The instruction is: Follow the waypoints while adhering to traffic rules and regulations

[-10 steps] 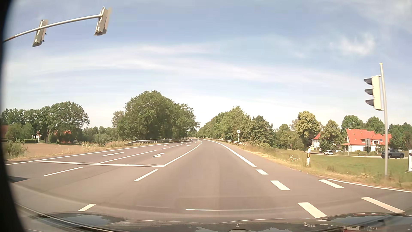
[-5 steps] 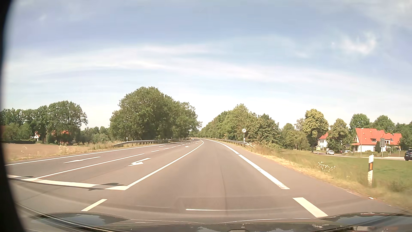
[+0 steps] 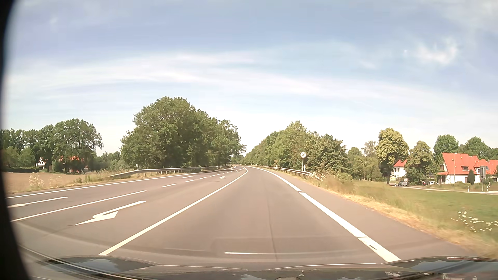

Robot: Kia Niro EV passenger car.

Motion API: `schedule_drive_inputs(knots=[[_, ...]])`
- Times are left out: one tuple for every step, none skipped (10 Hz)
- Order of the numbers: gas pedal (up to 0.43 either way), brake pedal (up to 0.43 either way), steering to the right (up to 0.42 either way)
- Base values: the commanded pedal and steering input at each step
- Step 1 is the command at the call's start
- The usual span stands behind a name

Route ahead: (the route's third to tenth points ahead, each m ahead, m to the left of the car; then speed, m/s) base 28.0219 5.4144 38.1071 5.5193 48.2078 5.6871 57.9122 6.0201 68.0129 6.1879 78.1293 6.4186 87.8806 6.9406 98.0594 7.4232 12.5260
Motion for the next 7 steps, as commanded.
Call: schedule_drive_inputs(knots=[[0.398,0.000,-0.008],[0.398,0.000,-0.007],[0.398,0.000,-0.007],[0.398,0.000,-0.007],[0.398,0.000,-0.007],[0.398,0.000,-0.006],[0.398,0.000,-0.006]])
